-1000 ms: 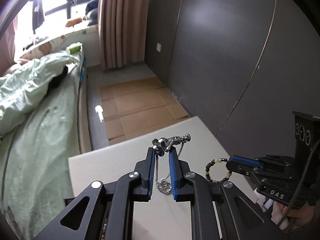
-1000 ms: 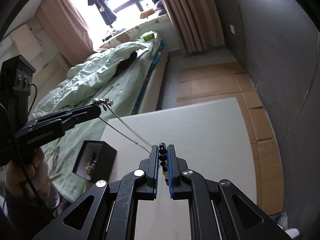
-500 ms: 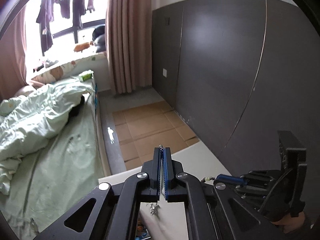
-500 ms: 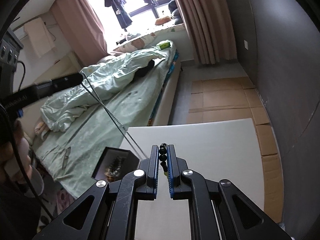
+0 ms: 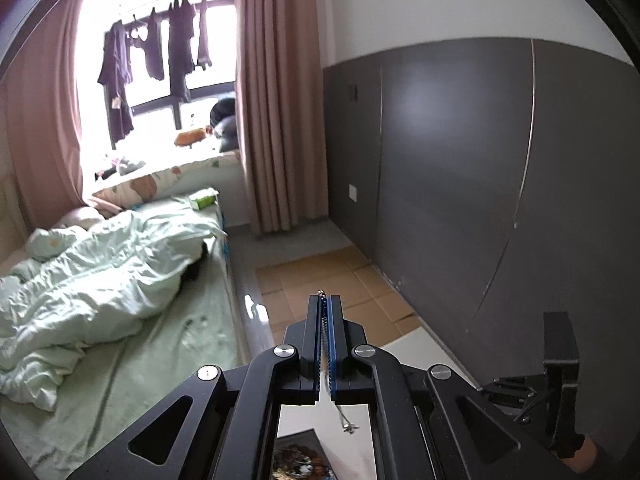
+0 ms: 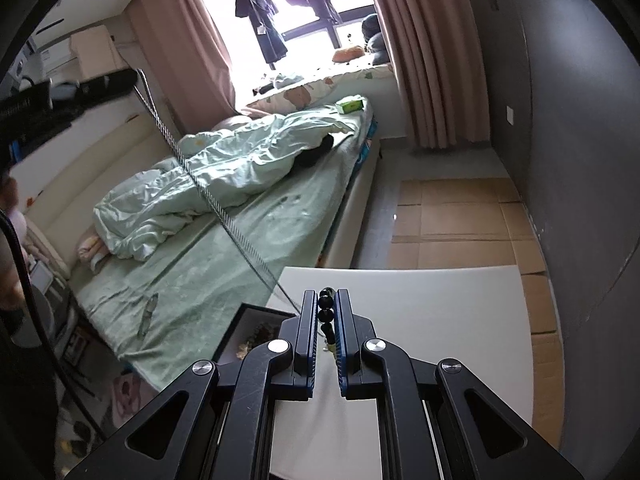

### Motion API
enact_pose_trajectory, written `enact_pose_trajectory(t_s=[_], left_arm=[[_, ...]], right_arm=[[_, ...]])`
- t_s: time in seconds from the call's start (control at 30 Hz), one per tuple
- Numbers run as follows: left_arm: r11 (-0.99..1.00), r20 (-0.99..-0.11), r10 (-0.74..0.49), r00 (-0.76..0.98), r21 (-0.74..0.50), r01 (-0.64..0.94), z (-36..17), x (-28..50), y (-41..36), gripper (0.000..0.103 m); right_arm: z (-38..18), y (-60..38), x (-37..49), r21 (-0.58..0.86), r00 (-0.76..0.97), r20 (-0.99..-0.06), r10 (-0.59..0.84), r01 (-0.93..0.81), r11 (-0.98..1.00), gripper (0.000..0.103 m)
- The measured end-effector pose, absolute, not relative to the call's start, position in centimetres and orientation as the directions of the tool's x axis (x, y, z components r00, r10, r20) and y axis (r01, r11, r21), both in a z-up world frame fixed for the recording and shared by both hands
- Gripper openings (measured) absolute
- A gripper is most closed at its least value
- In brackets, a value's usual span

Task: Organize jewelry
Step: 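Lift the chain and bracelet and carry both toward the black box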

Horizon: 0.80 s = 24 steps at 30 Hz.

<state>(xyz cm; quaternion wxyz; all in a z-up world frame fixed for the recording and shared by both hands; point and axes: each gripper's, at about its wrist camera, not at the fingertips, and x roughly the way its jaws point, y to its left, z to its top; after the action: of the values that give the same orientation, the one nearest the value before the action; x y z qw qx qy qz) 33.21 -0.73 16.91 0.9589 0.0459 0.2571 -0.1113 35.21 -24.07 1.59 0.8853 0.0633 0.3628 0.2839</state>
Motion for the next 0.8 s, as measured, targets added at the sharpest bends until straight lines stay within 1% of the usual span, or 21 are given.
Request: enact_pose_trajectory(t_s=[0.2,0.4,0.57,0.8], left_arm=[[0.975,-0.467,-0.167,0.868,0.054,0.217,19.5,32.5,0.3,0.002],[0.979,-0.461,-0.141,0.876,0.064,0.191,19.7,31.7,1.7,0.002],[0.983,-0.492,-0.129,0.861,0.052,0.176,17.4,31.8,3.1,0.002],[0.984,-0.544,-0.146,0.826,0.009,0.18,13.4,32.4,4.8,0.002]], right_arm=[[2.4,-23.5,34.7,0.323,0.58,-0.593,0.559,-0.465,0.825,0.009],[3.3,-22.1,34.1,0.318,0.575,-0.583,0.574,-0.488,0.813,0.009],[3.3,-20.8,33.9,0.309,0.566,-0.586,0.58,-0.505,0.806,0.009],[2.5,-18.6,33.9,0.302,0.549,-0.6,0.582,-0.518,0.8,0.009]])
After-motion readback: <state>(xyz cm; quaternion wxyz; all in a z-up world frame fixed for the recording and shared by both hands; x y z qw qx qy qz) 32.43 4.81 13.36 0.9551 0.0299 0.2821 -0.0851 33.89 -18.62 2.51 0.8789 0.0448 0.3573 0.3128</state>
